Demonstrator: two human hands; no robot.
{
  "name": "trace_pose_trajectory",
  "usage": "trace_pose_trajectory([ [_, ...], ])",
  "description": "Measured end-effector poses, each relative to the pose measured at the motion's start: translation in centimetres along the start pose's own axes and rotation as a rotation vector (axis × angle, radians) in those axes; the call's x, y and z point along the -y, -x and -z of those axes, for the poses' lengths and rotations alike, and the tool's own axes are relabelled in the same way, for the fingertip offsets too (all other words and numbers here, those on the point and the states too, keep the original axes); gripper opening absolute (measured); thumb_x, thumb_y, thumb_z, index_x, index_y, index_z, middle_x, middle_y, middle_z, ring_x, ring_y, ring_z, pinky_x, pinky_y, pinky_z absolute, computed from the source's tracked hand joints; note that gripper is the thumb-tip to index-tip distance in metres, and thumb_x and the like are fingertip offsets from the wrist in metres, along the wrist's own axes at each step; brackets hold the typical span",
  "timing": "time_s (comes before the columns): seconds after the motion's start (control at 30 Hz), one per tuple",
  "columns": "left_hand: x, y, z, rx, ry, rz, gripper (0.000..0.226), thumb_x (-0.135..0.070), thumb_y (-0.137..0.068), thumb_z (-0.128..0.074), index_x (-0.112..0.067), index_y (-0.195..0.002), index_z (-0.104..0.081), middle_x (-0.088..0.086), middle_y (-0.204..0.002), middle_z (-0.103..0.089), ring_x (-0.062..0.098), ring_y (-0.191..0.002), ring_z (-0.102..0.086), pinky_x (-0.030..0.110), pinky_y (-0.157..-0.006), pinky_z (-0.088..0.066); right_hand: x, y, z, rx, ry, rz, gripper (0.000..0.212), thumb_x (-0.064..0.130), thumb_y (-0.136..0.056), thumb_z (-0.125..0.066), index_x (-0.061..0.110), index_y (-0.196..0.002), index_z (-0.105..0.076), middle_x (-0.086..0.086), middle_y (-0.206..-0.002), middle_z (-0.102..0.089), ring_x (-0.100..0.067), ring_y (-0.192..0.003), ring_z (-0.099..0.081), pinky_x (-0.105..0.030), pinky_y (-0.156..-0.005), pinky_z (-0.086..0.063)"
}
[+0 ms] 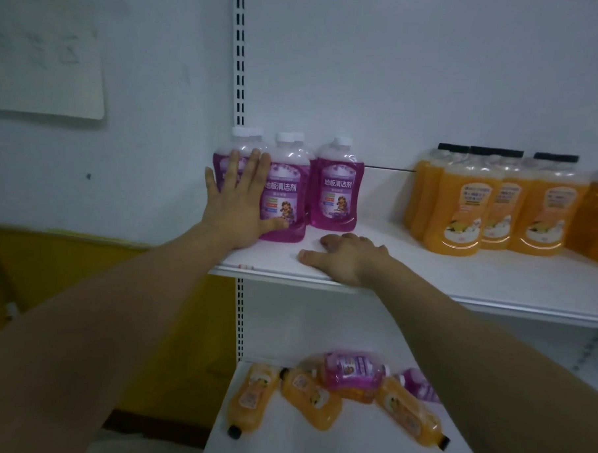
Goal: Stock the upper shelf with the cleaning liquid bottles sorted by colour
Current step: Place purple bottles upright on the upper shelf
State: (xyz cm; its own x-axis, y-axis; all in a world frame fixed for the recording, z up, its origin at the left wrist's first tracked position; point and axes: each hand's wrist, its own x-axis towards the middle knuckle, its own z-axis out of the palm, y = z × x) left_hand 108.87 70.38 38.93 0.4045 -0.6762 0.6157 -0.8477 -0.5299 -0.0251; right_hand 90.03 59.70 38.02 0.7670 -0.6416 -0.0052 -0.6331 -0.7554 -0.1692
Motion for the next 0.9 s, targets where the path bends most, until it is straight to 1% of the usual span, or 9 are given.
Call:
trace_pose_trajectory([
  [0.1, -0.3, -0.4, -0.4, -0.008, -0.035, -0.005, 0.116, -0.085, -0.07, -0.035, -0.021, -0.144, 0.027, 0.001, -0.157, 0.022, 0.027, -0.143, 0.024, 0.063, -0.111, 0.007, 0.0, 0.1, 0.1, 0.006, 0.003, 0.0, 0.09, 0.087, -0.077, -0.027, 0.034, -0.15, -0.026, -0.006, -0.158, -0.023, -0.033, -0.143, -0.023, -0.059, -0.115, -0.012],
  [0.2, -0.7, -0.8, -0.8, -0.018, 0.001, 0.016, 0.117, -0.085, -0.069, -0.04, -0.025, -0.145, 0.025, -0.002, -0.157, 0.02, 0.026, -0.142, 0.025, 0.064, -0.111, 0.008, 0.0, 0.1, 0.2, 0.015, -0.002, 0.006, 0.09, 0.086, -0.077, -0.027, 0.033, -0.15, -0.026, -0.007, -0.158, -0.023, -0.034, -0.143, -0.021, -0.06, -0.115, -0.011],
  [0.33, -0.8, -0.7, -1.0, -0.01, 0.063, 0.035, 0.118, -0.08, -0.07, -0.049, -0.026, -0.145, 0.025, -0.004, -0.157, 0.021, 0.023, -0.142, 0.026, 0.064, -0.112, 0.0, -0.1, 0.1, 0.2, 0.016, -0.004, 0.017, 0.089, 0.085, -0.078, -0.027, 0.032, -0.15, -0.025, -0.008, -0.158, -0.023, -0.034, -0.143, -0.021, -0.061, -0.114, -0.011],
  [0.4, -0.9, -0.7, -0.8, 0.0, 0.071, 0.045, 0.118, -0.077, -0.071, -0.051, -0.026, -0.145, 0.025, -0.004, -0.157, 0.022, 0.022, -0.142, 0.026, 0.064, -0.111, -0.001, -0.1, 0.2, 0.2, 0.015, -0.004, 0.022, 0.089, 0.085, -0.079, -0.027, 0.032, -0.15, -0.025, -0.008, -0.158, -0.023, -0.035, -0.143, -0.02, -0.061, -0.114, -0.011],
  [0.47, -1.0, -0.5, -0.6, 0.002, 0.073, 0.043, 0.114, -0.074, -0.074, -0.05, -0.025, -0.146, 0.024, -0.003, -0.157, 0.021, 0.022, -0.142, 0.026, 0.064, -0.111, -0.002, -0.1, 0.3, 0.1, 0.015, -0.008, 0.027, 0.089, 0.085, -0.079, -0.027, 0.032, -0.15, -0.025, -0.008, -0.158, -0.022, -0.035, -0.144, -0.019, -0.061, -0.114, -0.01],
  [0.6, -0.6, 0.0, -0.1, -0.007, 0.133, 0.015, 0.099, -0.062, -0.085, -0.048, -0.025, -0.148, 0.018, -0.004, -0.158, 0.016, 0.022, -0.143, 0.022, 0.066, -0.111, -0.005, -0.2, 0.2, 0.1, 0.013, -0.016, 0.031, 0.089, 0.085, -0.078, -0.027, 0.032, -0.15, -0.026, -0.008, -0.158, -0.022, -0.035, -0.143, -0.019, -0.061, -0.114, -0.009],
  [0.7, -0.7, 0.2, 0.2, 0.0, 0.159, 0.048, 0.096, -0.057, -0.087, -0.05, -0.028, -0.147, 0.019, -0.002, -0.159, 0.013, 0.022, -0.144, 0.021, 0.065, -0.111, -0.004, -0.2, 0.1, 0.1, 0.012, -0.012, 0.037, 0.089, 0.085, -0.079, -0.027, 0.031, -0.15, -0.026, -0.008, -0.158, -0.023, -0.035, -0.143, -0.02, -0.062, -0.114, -0.009],
  [0.8, -1.1, -0.1, 0.3, 0.023, 0.124, 0.07, 0.094, -0.056, -0.089, -0.047, -0.027, -0.147, 0.02, -0.001, -0.158, 0.017, 0.023, -0.142, 0.024, 0.064, -0.111, -0.002, -0.2, 0.1, 0.1, 0.013, -0.006, 0.037, 0.089, 0.085, -0.079, -0.026, 0.031, -0.15, -0.025, -0.008, -0.158, -0.022, -0.035, -0.144, -0.019, -0.062, -0.114, -0.009],
  [0.9, -1.3, -0.3, -0.2, 0.036, -0.004, 0.059, 0.089, -0.058, -0.091, -0.041, -0.024, -0.148, 0.017, -0.004, -0.157, 0.021, 0.027, -0.142, 0.026, 0.067, -0.11, -0.004, -0.2, 0.1, 0.1, 0.017, -0.003, 0.037, 0.091, 0.086, -0.078, -0.026, 0.031, -0.15, -0.025, -0.008, -0.158, -0.022, -0.035, -0.144, -0.018, -0.063, -0.114, -0.009],
])
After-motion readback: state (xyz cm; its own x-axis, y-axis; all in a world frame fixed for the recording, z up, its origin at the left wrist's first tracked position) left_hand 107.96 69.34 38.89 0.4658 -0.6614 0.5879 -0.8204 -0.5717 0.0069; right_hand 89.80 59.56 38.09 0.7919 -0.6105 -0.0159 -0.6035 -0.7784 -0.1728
